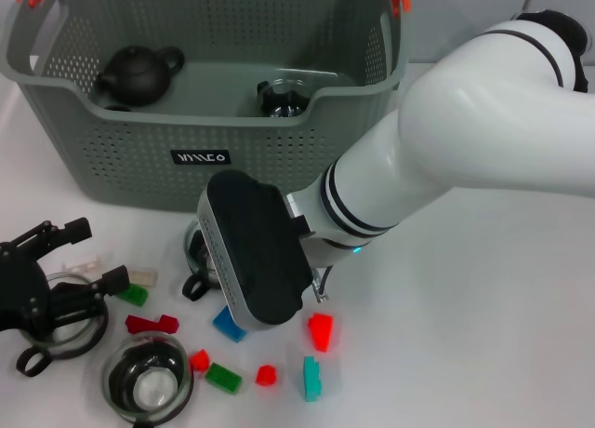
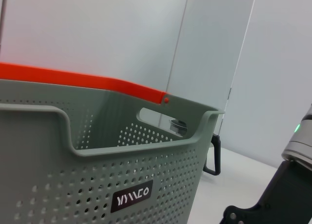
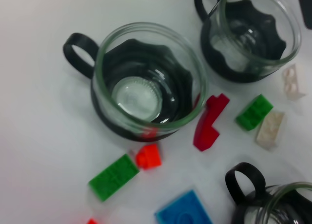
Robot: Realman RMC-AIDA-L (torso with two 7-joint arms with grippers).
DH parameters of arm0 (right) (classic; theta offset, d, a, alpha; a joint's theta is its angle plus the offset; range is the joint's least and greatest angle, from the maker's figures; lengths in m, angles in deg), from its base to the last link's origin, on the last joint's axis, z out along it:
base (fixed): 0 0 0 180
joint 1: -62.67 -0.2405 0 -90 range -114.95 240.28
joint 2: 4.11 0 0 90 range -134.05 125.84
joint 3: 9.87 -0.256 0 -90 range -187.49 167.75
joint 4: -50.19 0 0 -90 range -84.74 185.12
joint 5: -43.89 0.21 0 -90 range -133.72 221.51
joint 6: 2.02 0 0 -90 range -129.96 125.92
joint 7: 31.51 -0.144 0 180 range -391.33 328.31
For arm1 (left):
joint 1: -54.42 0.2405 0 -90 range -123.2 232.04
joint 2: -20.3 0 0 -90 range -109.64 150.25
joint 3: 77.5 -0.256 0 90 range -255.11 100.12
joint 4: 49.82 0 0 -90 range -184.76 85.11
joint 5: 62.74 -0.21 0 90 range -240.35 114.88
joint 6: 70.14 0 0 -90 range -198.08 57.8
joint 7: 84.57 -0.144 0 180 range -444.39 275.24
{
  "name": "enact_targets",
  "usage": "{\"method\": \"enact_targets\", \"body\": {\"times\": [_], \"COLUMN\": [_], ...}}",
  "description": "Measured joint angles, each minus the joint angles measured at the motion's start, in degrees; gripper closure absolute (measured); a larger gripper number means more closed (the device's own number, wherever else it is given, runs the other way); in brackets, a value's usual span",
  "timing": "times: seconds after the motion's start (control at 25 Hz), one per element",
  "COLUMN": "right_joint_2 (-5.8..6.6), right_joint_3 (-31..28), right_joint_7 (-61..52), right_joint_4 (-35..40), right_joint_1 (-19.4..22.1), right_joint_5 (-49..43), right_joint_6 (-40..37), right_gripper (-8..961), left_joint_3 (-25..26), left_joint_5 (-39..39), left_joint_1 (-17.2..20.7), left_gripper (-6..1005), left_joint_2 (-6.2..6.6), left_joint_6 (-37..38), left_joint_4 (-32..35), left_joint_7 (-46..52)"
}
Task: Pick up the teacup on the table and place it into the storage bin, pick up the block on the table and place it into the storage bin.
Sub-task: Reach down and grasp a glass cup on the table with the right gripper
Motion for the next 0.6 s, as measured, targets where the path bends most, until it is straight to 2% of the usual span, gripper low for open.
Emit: {"method": "enact_targets", "body": {"times": [0.16,0.4,0.6], "right_joint_2": [-0.01,-0.38,-0.35], "right_joint_3": [-0.4,0.0,0.0], "right_joint_7": [-1.5,-1.6,-2.7], "right_joint_4": [1.4,-0.5,-0.5], "right_joint_1": [0.3,0.5,0.0], "right_joint_5": [-1.4,-1.6,-1.3], "right_joint_6": [-2.2,2.6,-0.9], "right_gripper": [278,277,277], "left_joint_3": [0.0,0.0,0.0], "left_joint_5": [0.0,-0.1,-0.1], "left_joint_1": [0.0,-0.1,-0.1], "left_gripper": [64,64,64], "left_joint_2": [0.0,0.0,0.0], "left_joint_6": [0.0,-0.1,-0.1], "left_joint_4": [0.0,-0.1,-0.1], "left_joint_7": [0.0,0.0,-0.4]}}
